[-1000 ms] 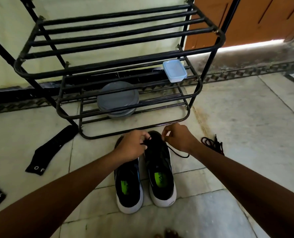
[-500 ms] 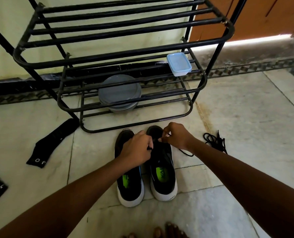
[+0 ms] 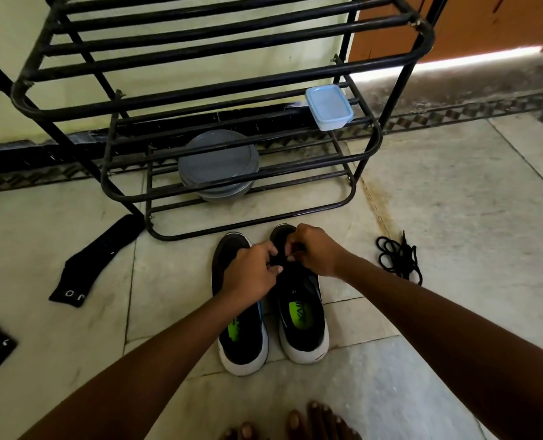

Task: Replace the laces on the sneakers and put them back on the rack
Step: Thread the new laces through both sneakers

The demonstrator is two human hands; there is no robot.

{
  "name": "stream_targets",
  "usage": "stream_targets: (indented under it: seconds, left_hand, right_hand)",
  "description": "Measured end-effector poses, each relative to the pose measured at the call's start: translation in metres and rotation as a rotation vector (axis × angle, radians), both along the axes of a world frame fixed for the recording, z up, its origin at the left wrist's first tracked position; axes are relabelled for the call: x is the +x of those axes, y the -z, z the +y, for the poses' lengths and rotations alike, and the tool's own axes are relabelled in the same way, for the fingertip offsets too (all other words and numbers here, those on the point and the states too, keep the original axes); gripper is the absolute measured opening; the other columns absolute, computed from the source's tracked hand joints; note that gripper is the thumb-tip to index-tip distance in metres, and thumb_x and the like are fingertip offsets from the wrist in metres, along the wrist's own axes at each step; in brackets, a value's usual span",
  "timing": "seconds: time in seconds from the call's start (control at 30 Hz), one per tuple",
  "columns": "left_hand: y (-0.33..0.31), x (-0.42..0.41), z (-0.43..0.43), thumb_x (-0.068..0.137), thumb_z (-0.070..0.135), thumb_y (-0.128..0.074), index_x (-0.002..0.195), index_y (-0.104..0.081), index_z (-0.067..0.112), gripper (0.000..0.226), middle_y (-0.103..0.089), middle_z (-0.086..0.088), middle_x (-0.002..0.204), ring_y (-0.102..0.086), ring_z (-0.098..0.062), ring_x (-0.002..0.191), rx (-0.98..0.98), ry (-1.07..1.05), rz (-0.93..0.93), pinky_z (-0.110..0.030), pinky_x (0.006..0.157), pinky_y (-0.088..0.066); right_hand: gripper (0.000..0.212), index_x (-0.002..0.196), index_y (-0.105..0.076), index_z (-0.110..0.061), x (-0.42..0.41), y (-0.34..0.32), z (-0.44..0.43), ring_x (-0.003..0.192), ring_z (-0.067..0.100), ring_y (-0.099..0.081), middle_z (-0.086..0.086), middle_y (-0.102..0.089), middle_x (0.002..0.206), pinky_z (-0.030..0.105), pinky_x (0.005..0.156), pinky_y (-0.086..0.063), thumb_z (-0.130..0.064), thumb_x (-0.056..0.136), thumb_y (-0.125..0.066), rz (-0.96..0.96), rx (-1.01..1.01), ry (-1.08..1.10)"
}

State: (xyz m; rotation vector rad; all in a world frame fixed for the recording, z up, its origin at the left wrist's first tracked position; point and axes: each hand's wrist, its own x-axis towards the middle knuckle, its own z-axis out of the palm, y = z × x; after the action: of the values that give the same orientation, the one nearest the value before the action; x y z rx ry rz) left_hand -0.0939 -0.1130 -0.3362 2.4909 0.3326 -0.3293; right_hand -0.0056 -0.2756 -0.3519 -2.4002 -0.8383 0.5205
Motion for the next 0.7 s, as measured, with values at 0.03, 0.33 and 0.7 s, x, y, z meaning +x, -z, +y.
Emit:
stream_targets:
  seconds: [0.03, 0.33, 0.7]
  left_hand:
    - [0.001, -0.002, -0.002, 0.089, 0.038, -0.075, 0.112, -0.063, 0.035, 0.026, -0.066, 0.006, 0.1, -0.063, -0.017, 0.094, 0.026, -0.011, -0.005, -0.037, 0.081, -0.057]
    - [-0.004, -0.009, -0.017, 0.096, 0.034, -0.066, 0.118, -0.05, 0.031, 0.028, -0.066, -0.003, 0.108, -0.065, -0.029, 0.101, 0.17, 0.009, -0.036, -0.033, 0.069, -0.041]
    - [-0.014, -0.008, -0.023, 0.097, 0.031, -0.065, 0.128, -0.045, 0.032, 0.037, -0.067, -0.005, 0.11, -0.066, -0.03, 0.101, 0.204, 0.001, 0.011, -0.035, 0.07, -0.041]
  right_hand:
    - [0.009, 0.089, -0.073, -0.013, -0.003, 0.001, 0.0, 0.087, 0.014, -0.054, -0.004, -0.054, 0.089, 0.022, 0.076, -0.036, -0.006, 0.088, -0.07, 0.049, 0.038, 0.057]
    - [0.014, 0.087, -0.067, -0.009, -0.015, 0.005, -0.011, 0.075, -0.001, -0.059, -0.003, -0.061, 0.084, 0.012, 0.07, -0.046, 0.002, 0.094, -0.063, 0.5, 0.447, 0.332]
    - [0.016, 0.09, -0.066, -0.011, -0.009, 0.017, -0.025, 0.064, 0.002, -0.05, -0.01, -0.059, 0.071, 0.022, 0.061, -0.038, 0.001, 0.097, -0.059, 0.762, 0.579, 0.36]
